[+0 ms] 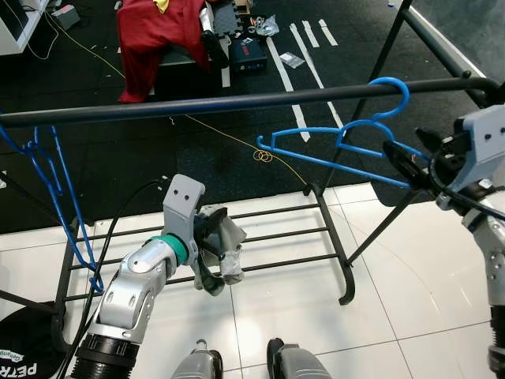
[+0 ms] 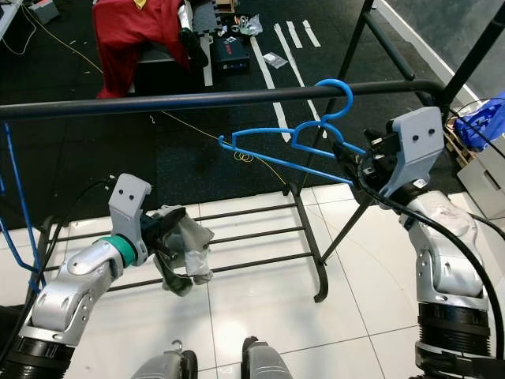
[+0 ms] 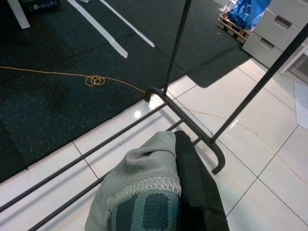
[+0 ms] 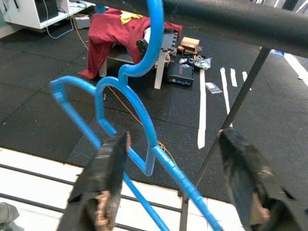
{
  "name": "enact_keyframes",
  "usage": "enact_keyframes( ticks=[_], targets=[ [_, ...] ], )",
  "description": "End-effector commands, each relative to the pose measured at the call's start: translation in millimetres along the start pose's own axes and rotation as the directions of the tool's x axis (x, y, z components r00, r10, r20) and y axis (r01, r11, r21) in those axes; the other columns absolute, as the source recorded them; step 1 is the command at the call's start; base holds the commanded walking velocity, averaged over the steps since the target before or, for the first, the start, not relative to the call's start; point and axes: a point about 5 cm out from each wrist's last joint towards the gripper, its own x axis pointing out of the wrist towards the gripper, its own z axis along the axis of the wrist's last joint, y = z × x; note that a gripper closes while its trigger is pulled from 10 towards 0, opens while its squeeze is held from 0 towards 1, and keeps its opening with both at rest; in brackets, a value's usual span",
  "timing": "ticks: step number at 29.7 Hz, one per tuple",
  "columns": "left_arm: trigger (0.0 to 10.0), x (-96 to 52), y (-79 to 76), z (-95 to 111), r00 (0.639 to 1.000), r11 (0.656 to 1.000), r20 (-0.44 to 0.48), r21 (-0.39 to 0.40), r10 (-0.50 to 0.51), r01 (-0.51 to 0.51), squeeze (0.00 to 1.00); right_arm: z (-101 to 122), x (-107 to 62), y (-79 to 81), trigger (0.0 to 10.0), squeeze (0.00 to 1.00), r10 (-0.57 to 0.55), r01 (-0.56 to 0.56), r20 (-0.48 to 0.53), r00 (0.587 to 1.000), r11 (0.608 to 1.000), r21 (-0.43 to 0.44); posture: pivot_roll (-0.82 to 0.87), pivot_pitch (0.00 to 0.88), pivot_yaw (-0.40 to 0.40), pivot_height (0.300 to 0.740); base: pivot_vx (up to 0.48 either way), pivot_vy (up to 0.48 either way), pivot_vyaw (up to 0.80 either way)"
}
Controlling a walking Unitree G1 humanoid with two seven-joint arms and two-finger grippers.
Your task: Hang hanger
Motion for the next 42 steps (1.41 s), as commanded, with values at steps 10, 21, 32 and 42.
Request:
enact_keyframes(
  ticks=[10,21,32,42],
  targets=[
    [10.0,0.1,-1.2,-3.8,1.000,1.000,-0.015,0.007,-0.008,0.008,0.00,2.6,0.4,-3.8,10.0,0.00,0.019,-0.022,0.050,0.999,0.998,0.061,-0.07,0.126,0.066,0.740,0.000,0.000,0.00],
    [10.0,2.2,-1.3,-3.6,1.000,1.000,-0.015,0.005,-0.008,0.008,0.00,2.2,16.5,-2.7,10.0,0.00,0.194,-0.197,0.039,0.980,0.967,0.159,-0.08,0.135,0.066,0.740,0.000,0.000,0.00],
    [10.0,1.1,0.8,-3.3,1.000,1.000,-0.014,0.003,0.004,-0.004,0.00,-2.7,39.9,-5.8,10.0,0.00,0.246,-0.233,-0.085,0.966,0.963,0.139,-0.07,0.133,0.060,0.740,0.000,0.000,0.00],
    [10.0,1.5,0.2,-2.5,1.000,1.000,-0.010,0.005,0.000,0.000,0.00,2.5,49.3,-16.2,10.0,0.00,0.218,-0.207,-0.112,0.969,0.973,0.101,-0.07,0.126,0.060,0.740,0.000,0.000,0.00]
  ],
)
